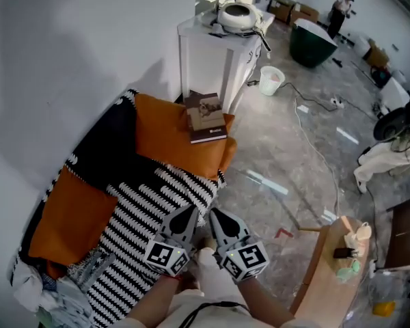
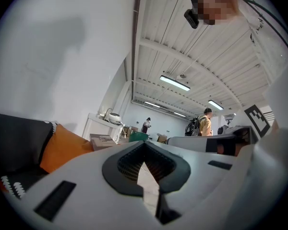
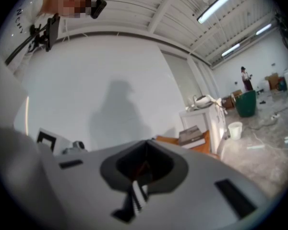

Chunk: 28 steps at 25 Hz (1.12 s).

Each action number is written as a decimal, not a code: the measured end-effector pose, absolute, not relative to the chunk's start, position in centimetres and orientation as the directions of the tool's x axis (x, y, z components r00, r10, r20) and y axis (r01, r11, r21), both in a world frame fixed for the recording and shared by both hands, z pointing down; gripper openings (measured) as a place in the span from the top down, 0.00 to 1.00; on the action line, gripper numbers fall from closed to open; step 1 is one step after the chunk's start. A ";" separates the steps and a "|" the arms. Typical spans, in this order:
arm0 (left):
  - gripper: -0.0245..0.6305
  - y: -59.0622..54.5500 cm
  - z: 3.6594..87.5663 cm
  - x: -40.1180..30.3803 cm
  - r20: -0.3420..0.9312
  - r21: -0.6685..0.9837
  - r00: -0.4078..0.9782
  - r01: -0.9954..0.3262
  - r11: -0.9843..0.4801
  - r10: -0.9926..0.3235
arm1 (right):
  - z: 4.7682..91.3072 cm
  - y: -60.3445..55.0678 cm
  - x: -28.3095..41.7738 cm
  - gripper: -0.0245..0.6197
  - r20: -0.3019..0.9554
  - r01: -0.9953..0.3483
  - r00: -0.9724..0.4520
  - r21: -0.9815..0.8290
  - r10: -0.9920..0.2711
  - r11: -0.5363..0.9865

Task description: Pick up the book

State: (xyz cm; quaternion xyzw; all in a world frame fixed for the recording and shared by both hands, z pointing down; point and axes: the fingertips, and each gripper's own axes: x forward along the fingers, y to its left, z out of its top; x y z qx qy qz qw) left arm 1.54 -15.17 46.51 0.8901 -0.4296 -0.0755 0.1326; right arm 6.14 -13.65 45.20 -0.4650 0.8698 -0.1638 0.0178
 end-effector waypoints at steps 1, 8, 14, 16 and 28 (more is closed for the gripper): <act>0.93 -16.0 46.5 1.8 -0.020 0.302 0.617 -0.747 -0.593 -0.787 | 45.4 -14.5 6.4 0.94 0.126 -0.802 -0.570 -0.303 -0.812 0.515; 0.93 -21.5 47.8 3.2 0.006 0.303 0.589 -0.771 -0.560 -0.808 | 46.8 -19.9 7.9 0.94 0.153 -0.791 -0.587 -0.318 -0.795 0.522; 0.93 -25.7 49.0 4.2 0.031 0.322 0.576 -0.780 -0.537 -0.817 | 48.4 -23.7 8.9 0.94 0.178 -0.781 -0.600 -0.338 -0.780 0.524; 0.93 -27.0 49.2 4.3 0.038 0.330 0.569 -0.783 -0.527 -0.821 | 49.0 -24.8 9.0 0.94 0.185 -0.777 -0.607 -0.343 -0.772 0.528; 0.93 -31.2 51.0 3.3 0.046 0.394 0.503 -0.803 -0.447 -0.863 | 50.6 -29.0 8.8 0.94 0.186 -0.740 -0.642 -0.403 -0.744 0.538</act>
